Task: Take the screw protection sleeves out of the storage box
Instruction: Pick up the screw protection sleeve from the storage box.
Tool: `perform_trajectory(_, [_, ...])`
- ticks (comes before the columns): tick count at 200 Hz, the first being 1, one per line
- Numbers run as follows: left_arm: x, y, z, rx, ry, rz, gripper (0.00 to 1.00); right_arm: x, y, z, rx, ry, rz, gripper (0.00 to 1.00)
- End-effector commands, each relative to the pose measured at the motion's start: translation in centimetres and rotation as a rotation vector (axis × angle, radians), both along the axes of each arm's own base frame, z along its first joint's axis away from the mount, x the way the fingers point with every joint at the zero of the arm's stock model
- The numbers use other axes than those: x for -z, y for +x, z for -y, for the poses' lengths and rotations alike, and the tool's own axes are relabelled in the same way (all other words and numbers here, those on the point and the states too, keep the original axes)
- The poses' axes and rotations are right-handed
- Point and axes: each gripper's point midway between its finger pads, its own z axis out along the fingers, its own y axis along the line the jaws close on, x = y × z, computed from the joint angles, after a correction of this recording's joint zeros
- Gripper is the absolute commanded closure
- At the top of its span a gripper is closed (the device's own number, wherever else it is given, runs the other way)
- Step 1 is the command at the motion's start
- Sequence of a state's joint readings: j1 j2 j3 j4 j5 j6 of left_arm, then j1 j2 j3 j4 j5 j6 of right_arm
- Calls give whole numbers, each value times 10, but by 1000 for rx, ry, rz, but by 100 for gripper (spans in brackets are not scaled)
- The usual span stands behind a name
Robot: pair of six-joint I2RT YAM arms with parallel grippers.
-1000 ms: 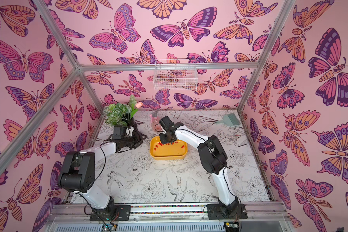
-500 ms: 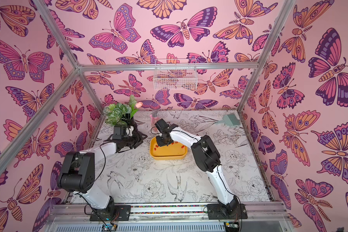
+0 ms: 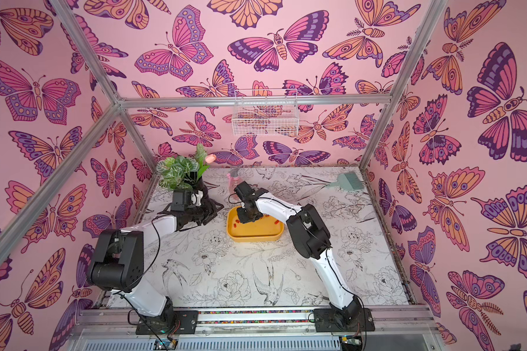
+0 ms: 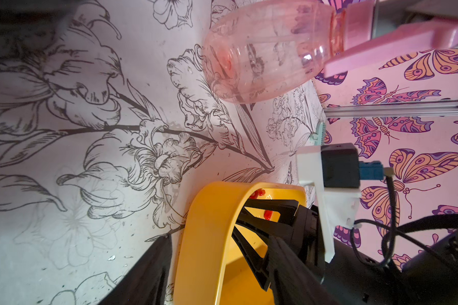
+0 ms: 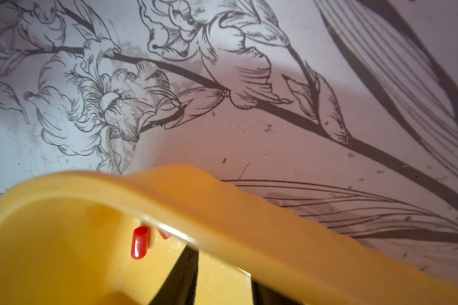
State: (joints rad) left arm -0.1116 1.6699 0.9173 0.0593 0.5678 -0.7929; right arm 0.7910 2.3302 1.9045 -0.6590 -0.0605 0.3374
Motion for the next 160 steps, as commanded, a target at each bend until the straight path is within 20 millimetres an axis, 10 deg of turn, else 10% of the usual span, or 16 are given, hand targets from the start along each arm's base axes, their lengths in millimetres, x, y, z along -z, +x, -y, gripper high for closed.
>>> perform_trajectory(1, [-4, -1, -1, 5, 13, 32, 36, 4, 1, 1, -10, -34, 3, 58])
perform_trajectory(160, [-4, -2, 0, 6, 17, 34, 36, 15, 2, -4, -14, -42, -24, 67])
